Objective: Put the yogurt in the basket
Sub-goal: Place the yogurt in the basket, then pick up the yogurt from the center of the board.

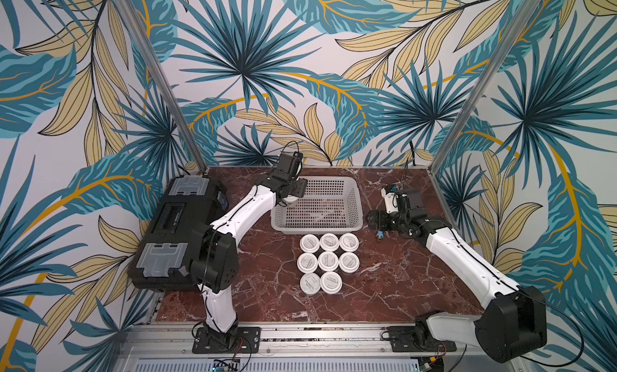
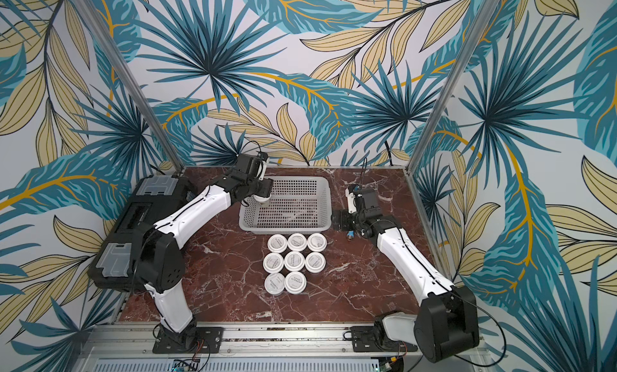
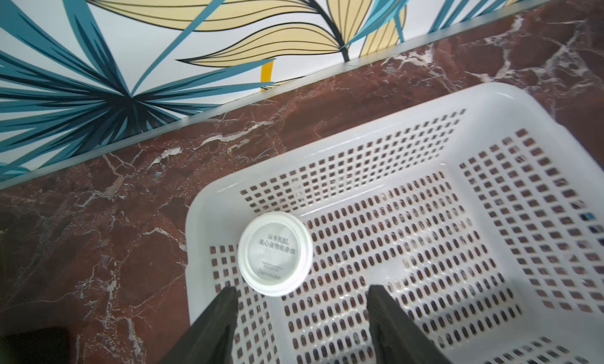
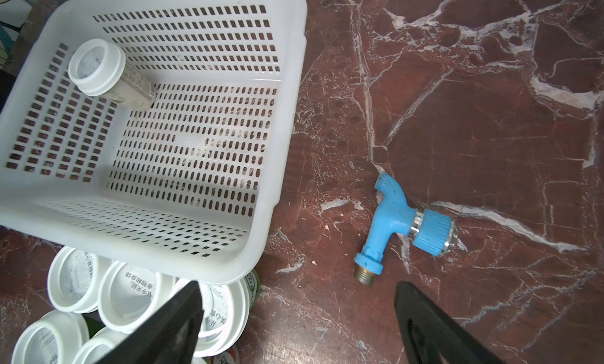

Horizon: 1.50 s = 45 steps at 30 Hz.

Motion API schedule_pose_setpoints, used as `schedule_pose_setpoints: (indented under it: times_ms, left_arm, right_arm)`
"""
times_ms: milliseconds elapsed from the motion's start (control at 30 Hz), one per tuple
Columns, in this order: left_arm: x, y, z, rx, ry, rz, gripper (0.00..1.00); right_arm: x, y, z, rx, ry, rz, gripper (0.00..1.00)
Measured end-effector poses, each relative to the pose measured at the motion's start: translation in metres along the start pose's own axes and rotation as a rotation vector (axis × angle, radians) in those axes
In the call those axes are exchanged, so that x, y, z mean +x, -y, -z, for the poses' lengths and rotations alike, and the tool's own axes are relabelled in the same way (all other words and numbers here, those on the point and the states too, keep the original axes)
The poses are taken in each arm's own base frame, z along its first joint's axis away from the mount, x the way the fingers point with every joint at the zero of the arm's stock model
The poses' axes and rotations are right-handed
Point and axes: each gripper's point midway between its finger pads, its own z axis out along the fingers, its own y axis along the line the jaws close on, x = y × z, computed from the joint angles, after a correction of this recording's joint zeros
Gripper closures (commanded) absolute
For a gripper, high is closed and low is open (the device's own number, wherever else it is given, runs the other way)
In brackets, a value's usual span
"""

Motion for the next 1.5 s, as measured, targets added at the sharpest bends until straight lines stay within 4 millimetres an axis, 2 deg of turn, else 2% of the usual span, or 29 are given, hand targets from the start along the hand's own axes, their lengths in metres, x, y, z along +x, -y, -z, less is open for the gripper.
schedule_pose_setpoints:
  times_ms: [133, 333, 433, 533, 633, 700, 1033, 1267, 1333, 1500]
  left_arm:
    - [0.008, 0.02, 0.038, 0.041, 0.041, 0.001, 0.32]
    - [0.035, 0.019, 0.093, 0.069, 0.091, 0.058, 0.32]
    - [0.047, 0.02, 0.106, 0.078, 0.096, 0.071, 0.29]
    - [0.068, 0.023, 0.113, 0.092, 0.079, 0.079, 0.28]
    - [0.093, 0.028, 0.117, 0.117, 0.046, 0.091, 0.28]
    - [0.102, 0.032, 0.117, 0.131, 0.026, 0.091, 0.3]
    - [0.116, 0.07, 0.117, 0.203, -0.016, 0.066, 0.3]
    - [0.128, 0.074, 0.105, 0.189, -0.048, 0.074, 0.28]
    - [0.13, 0.074, 0.102, 0.185, -0.053, 0.078, 0.28]
    - [0.14, 0.065, 0.092, 0.132, -0.038, 0.081, 0.28]
  right_arm:
    - [-0.001, -0.008, 0.004, -0.028, -0.012, 0.006, 0.05]
    - [0.009, -0.035, 0.021, -0.069, -0.051, 0.069, 0.04]
    - [0.013, -0.048, 0.034, -0.084, -0.064, 0.102, 0.04]
    - [0.014, -0.059, 0.047, -0.096, -0.066, 0.13, 0.04]
    - [0.016, -0.067, 0.055, -0.103, -0.07, 0.148, 0.05]
    - [0.019, -0.069, 0.056, -0.1, -0.076, 0.152, 0.07]
    - [0.033, -0.079, 0.063, -0.108, -0.112, 0.154, 0.09]
    - [0.059, -0.097, 0.075, -0.137, -0.168, 0.21, 0.1]
    - [0.072, -0.101, 0.077, -0.14, -0.194, 0.226, 0.1]
    - [0.098, -0.115, 0.083, -0.149, -0.247, 0.286, 0.11]
